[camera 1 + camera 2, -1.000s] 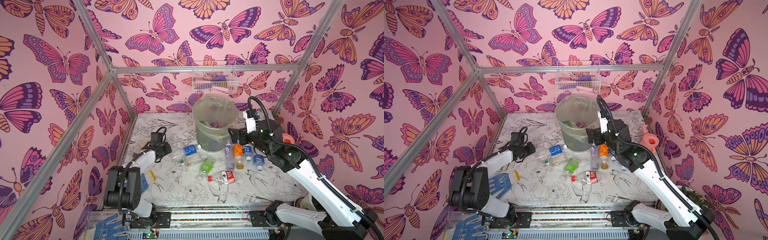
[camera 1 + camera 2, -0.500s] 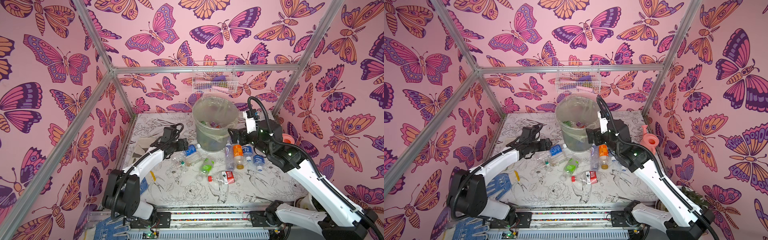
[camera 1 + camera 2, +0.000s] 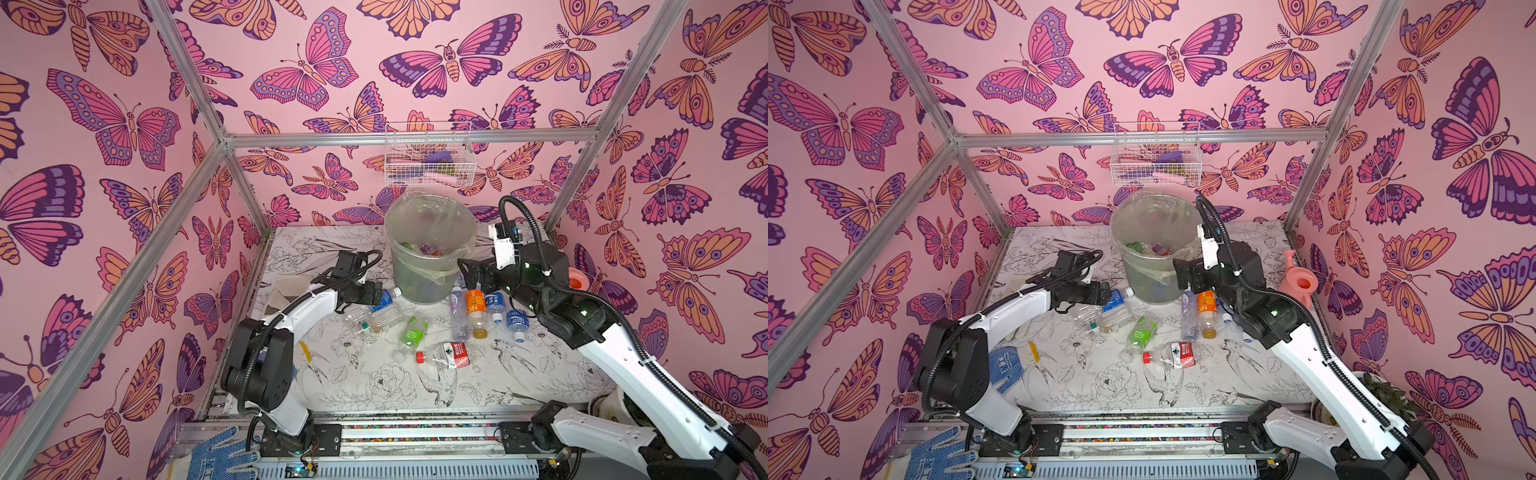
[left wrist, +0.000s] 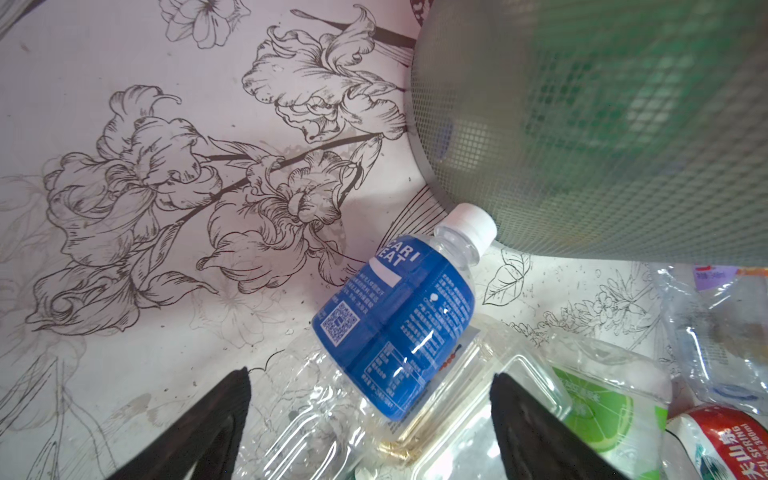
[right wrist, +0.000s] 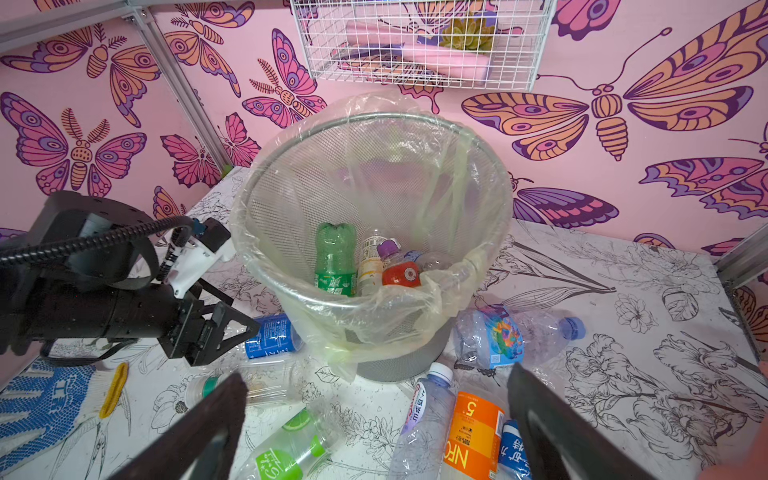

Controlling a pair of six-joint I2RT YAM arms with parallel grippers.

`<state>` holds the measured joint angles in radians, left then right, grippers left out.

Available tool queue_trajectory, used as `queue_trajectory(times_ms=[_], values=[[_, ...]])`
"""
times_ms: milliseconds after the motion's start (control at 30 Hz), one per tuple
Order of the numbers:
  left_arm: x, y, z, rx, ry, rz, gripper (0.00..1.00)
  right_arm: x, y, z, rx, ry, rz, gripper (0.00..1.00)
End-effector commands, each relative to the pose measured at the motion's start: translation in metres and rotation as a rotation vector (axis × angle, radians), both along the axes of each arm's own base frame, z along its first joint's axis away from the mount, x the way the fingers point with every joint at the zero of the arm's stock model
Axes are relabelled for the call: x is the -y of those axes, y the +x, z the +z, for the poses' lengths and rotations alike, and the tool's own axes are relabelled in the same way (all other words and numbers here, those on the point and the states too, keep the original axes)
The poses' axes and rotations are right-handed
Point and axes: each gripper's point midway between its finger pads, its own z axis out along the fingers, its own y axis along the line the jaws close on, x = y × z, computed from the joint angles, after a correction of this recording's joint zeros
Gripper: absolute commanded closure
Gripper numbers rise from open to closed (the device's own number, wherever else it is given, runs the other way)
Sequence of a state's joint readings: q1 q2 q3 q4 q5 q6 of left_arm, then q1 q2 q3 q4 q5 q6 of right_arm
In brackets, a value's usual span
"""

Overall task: Throw the plastic bottles in the bin
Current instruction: Move the plastic bottle to the center of the table, then pick up the plastic bottle from the center of the table.

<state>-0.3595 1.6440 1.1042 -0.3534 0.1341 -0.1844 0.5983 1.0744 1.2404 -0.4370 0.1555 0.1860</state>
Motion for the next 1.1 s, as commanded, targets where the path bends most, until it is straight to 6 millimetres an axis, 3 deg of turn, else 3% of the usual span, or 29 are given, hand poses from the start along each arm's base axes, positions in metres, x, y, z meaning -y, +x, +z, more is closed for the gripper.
queue_trajectory(times_ms=[0,367,1067], values=[[0.0,-0.011,-0.016,-0.062,0.06,-0.048,0.08,-0.002,-0.003,0.004,0.016,0.004,0.017,0.01],[-0.001,-0.007,-0.035,-0.086,0.122,-0.057,0.1,-0.004,-0.003,0.001,0.007,0.013,0.021,0.01],[-0.03,-0.012,-0.075,-0.178,0.273,0.012,0.22,0.0,-0.005,0.001,0.011,0.012,0.009,0.01]])
